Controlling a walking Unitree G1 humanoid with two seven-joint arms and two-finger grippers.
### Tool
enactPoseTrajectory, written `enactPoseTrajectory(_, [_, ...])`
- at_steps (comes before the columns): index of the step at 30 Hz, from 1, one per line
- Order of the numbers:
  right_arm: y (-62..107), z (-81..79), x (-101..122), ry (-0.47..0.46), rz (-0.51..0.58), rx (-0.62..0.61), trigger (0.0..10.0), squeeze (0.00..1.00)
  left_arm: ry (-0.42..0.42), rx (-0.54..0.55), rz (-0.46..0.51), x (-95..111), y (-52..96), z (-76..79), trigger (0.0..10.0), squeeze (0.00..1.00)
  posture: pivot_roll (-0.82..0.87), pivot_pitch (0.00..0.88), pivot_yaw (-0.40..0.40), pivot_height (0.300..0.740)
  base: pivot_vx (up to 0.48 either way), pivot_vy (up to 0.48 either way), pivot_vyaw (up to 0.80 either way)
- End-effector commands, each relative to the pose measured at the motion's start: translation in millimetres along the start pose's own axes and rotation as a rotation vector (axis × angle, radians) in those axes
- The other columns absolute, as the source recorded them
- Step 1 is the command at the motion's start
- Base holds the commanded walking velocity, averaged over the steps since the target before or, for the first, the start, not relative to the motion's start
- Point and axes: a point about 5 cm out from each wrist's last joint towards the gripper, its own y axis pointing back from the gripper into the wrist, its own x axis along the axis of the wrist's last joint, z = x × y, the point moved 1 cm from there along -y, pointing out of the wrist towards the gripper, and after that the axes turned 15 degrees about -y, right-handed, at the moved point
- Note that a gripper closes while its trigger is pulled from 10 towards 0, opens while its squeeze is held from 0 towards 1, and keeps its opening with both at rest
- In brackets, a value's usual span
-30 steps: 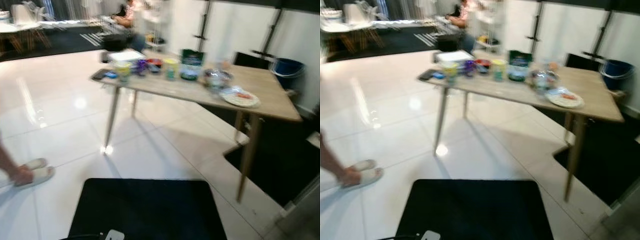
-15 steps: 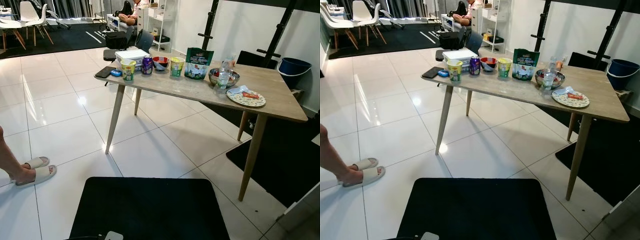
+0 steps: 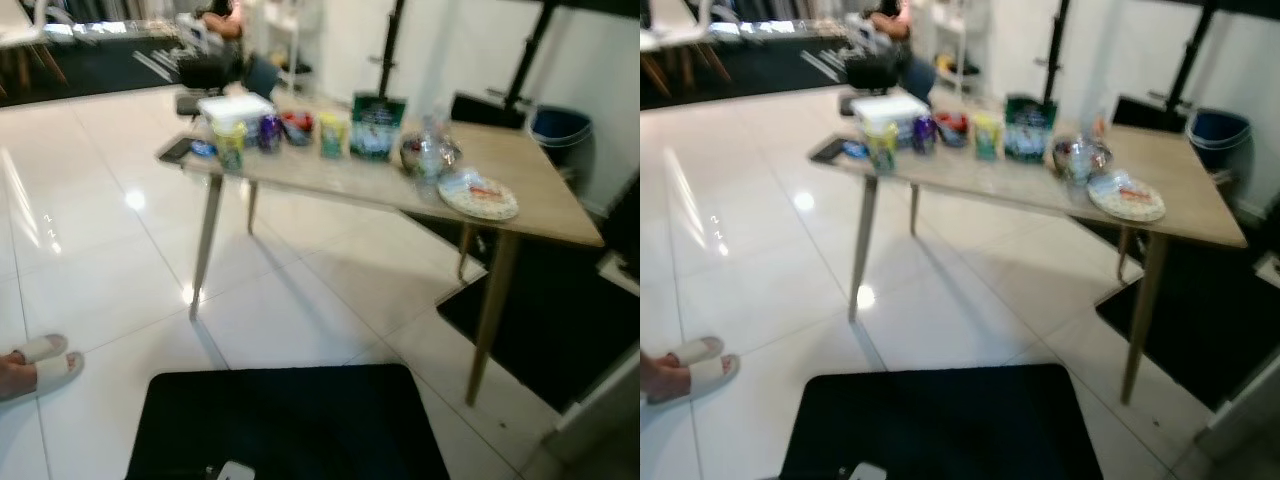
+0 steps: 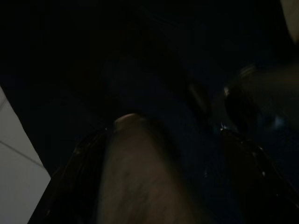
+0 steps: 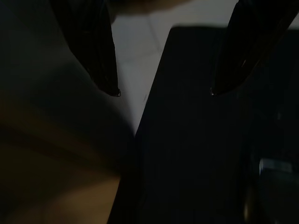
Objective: Restocking fridge
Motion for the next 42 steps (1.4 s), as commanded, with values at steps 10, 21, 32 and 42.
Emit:
enactPoseTrajectory(10, [-1.0,-6.0,-0.5,-0.006,0.003,0.014,10.0,0.00,0.014,-0.040,-0.079,-21.5,2.8,11.5,10.0,0.00,-0.10,0.000,-0.074,0.740,0.324,0.000,0.00])
enactPoseTrajectory(21, [-1.1,-6.4,-1.7,-0.005,-0.001,0.011,10.0,0.00,0.012,-0.042,-0.078,-21.2,2.7,12.2,10.0,0.00,-0.10,0.000,-0.074,0.740,0.331,0.000,0.00])
enactPoseTrajectory(32, [-0.9,-6.0,-3.0,-0.003,-0.005,0.012,10.0,0.00,0.012,-0.043,-0.081,-22.6,3.1,12.3,10.0,0.00,-0.09,0.000,-0.075,0.740,0.335,0.000,0.00])
enactPoseTrajectory(42, [-1.2,-6.6,-1.0,0.002,0.000,0.013,10.0,0.00,0.007,-0.037,-0.082,-22.8,3.5,9.9,10.0,0.00,-0.09,0.000,-0.074,0.740,0.338,0.000,0.00])
